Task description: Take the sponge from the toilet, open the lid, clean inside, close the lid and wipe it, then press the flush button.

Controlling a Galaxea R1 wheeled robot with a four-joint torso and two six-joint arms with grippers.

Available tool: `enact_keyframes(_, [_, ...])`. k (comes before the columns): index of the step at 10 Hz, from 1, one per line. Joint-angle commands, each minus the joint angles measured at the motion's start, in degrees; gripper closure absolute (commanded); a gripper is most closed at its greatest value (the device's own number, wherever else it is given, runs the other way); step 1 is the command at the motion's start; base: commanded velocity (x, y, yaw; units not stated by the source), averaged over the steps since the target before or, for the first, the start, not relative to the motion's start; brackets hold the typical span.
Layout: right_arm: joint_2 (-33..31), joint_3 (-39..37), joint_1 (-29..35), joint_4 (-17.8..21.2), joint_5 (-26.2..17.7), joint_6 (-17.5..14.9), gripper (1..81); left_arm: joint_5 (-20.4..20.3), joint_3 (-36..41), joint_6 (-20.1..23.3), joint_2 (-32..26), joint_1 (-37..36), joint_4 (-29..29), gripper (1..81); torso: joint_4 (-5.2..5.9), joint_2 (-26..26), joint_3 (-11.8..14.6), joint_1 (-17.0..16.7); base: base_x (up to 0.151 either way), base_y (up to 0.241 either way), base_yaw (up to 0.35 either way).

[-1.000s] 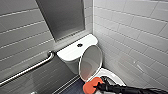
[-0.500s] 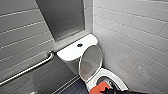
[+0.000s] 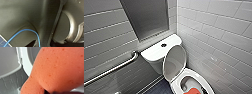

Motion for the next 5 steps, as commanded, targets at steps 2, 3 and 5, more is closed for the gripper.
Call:
enact_keyframes(2, [-6.29,6.42,-1.98,-2.29,-0.6,0.19,81.1,3.11,2.08,-0.08,2.08,0.08,-0.32,1.0,0.0,0.0,0.0,0.0,0.0,0.0,0.0])
enact_keyframes(3, [-7.78,7.03,-3.91,-2.82,0.02,0.19,81.1,3.11,2.08,-0.08,2.08,-0.01,-0.32,1.0,0.0,0.0,0.0,0.0,0.0,0.0,0.0])
enact_keyframes(5, [-12.0,8.7,-7.26,-3.7,1.6,0.1,81.1,3.02,2.08,-0.08,1.9,-0.01,-0.32,1.0,0.0,0.0,0.0,0.0,0.0,0.0,0.0])
